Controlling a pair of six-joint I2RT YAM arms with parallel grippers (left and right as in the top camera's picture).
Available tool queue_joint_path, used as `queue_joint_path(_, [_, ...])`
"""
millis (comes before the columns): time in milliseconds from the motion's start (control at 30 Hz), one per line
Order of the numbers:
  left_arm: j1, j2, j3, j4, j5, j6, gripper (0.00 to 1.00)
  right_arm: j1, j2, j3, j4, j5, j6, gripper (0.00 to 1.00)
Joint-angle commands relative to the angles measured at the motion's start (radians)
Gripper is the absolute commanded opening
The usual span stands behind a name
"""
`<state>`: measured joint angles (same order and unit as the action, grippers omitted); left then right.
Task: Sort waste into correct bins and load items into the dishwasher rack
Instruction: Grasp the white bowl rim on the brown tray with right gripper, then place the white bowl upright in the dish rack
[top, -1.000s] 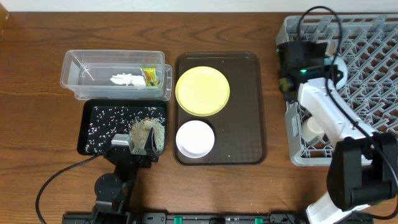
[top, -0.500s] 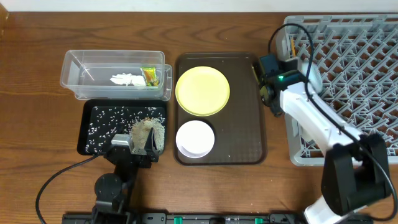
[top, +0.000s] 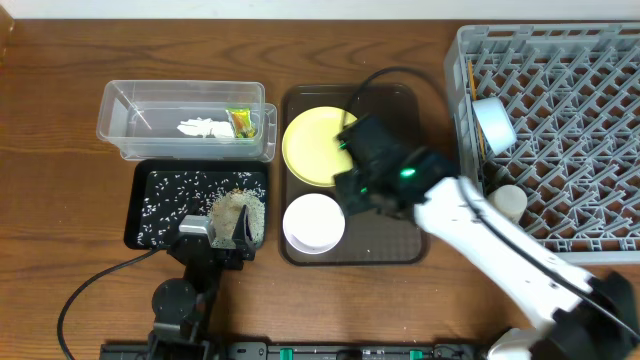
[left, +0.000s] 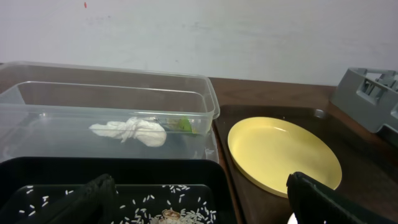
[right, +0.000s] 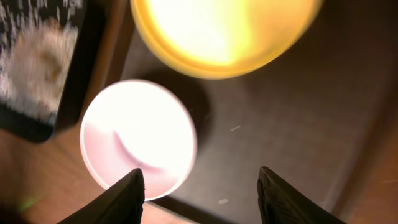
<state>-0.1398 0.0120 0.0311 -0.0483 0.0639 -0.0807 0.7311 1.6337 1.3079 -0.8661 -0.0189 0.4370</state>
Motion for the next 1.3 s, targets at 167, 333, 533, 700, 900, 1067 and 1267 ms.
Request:
queue_joint_path(167, [0.004,-0.008,-0.027,-0.017,-0.004,0.005,0.90,0.046,0.230,-0.027,0.013,0.026,0.153,0.41])
queue_joint_path(333, [0.004,-0.008,-0.027,-0.017,-0.004,0.005,0.90,0.043,0.262,-0.026,0.012,0.035,0.154,0.09])
queue_joint_path(533, [0.004,-0.008,-0.027,-0.017,-0.004,0.005,0.90,0.007,0.189,-0.026,-0.004,0.105,0.150,0.01])
queue_joint_path(700, [0.004,-0.008,-0.027,-0.017,-0.004,0.005,0.90,-0.065,0.034,-0.025,-0.065,0.362,0.150,0.01])
queue_joint_path(900, [0.004,-0.008,-0.027,-0.017,-0.004,0.005,0.90,-0.218,-0.184,-0.025,-0.123,0.926,0.148,0.01])
queue_joint_path(1067, [0.004,-0.008,-0.027,-0.017,-0.004,0.005,0.90,-0.374,-0.242,-0.025,-0.060,1.217,0.035,0.01])
queue_joint_path(1267, [0.004,-0.008,-0.027,-0.017,-0.004,0.005,0.90,-0.575,-0.178,-0.027,0.091,1.234,-0.151,0.01])
